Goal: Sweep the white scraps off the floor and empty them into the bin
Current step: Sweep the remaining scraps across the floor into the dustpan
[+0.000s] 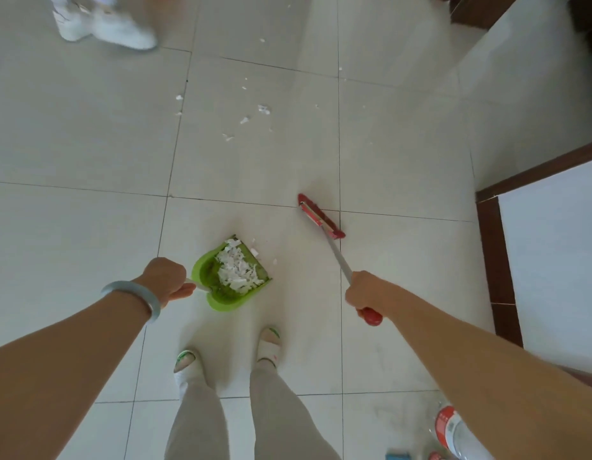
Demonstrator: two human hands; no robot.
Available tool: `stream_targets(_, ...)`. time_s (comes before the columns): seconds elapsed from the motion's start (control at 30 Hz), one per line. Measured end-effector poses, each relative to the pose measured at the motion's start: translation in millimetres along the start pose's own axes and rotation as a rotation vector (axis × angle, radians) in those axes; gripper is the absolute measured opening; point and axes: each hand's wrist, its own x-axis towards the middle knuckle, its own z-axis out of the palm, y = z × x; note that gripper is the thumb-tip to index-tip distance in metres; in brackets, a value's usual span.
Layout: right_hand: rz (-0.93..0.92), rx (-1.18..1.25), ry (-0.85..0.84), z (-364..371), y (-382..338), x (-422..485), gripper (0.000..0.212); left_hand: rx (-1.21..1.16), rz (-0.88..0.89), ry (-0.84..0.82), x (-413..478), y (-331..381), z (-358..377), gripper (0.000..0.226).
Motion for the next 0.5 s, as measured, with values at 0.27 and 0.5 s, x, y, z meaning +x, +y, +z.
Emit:
stream_targets(0.27,-0.117,0.032,-0.153,106.5,-36.3,-65.2,0.032,1.288,0.527,-0.003,-17.4,-1.7,-21.4,0.031)
stream_targets(0.5,-0.137,0.163,-0.128,166.1,-52.9,-128.9,0.040,1.445,0.628,-0.040,-23.3,-35.2,-58.8,0.044)
